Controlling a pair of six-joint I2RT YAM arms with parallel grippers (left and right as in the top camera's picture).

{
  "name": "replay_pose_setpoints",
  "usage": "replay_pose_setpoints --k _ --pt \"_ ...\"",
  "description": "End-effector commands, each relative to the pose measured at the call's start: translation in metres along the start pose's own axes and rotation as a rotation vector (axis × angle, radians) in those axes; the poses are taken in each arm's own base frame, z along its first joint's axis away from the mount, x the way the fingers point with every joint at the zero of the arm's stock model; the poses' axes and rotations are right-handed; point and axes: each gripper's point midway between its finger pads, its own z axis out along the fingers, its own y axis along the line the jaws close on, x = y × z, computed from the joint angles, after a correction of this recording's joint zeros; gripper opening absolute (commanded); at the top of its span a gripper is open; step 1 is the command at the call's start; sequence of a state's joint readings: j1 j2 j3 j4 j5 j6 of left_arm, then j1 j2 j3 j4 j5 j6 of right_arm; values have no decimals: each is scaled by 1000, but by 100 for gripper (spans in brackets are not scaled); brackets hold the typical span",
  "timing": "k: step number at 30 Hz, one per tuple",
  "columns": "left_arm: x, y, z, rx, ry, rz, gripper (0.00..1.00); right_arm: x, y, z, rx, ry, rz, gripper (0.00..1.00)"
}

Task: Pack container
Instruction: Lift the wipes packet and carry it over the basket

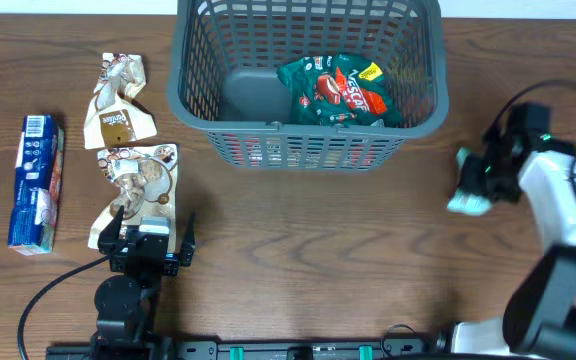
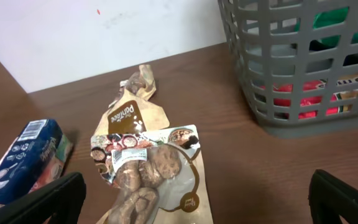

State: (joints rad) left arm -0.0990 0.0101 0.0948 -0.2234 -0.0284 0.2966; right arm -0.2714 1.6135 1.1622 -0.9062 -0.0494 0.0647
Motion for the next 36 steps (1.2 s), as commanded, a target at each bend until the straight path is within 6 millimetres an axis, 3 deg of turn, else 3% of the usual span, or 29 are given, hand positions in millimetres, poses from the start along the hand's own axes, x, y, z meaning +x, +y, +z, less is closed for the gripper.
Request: replay_pose_setpoints --k 1,9,12,16,20,28,32,36 --pt "11 -4 3 12 23 18 98 -43 7 -74 -22 -213 0 1" --pt "11 -4 3 12 23 18 99 -84 24 -234 -43 -600 -94 1" --pt "11 -4 3 12 23 18 99 -85 41 -280 -48 -708 -190 1" --pt "11 -4 3 12 23 18 99 -73 76 -318 -83 -776 -377 1" --pt "11 -4 3 12 23 18 99 -55 120 -330 -149 -792 -567 1" --pt "11 -4 3 12 23 18 99 -19 204 -329 -286 -790 -861 1" --pt "11 -4 3 12 23 18 99 -20 228 -309 -295 -738 -889 1" --pt "11 -4 3 12 23 18 99 -47 229 -272 -164 -675 -766 1"
